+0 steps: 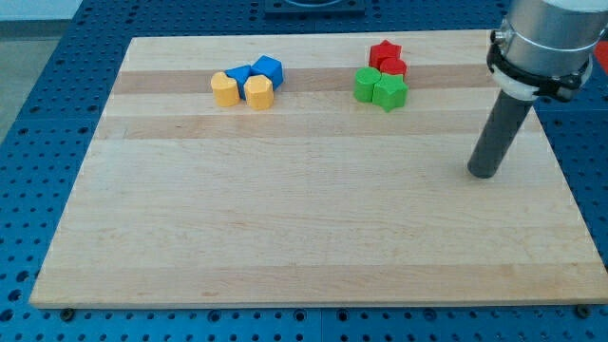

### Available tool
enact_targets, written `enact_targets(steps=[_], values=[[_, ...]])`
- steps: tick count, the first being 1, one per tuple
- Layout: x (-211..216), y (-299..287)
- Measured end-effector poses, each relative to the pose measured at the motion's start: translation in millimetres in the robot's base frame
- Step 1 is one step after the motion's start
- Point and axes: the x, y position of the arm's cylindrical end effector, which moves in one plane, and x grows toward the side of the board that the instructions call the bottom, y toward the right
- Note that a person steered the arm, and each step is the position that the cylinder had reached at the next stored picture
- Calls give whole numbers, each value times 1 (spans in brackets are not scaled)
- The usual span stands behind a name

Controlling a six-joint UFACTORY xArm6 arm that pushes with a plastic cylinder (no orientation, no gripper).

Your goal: Slide your arm towards center left

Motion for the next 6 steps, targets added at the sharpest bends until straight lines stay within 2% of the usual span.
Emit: enact_targets(steps=[2, 6], values=[[12, -44], [15, -255]])
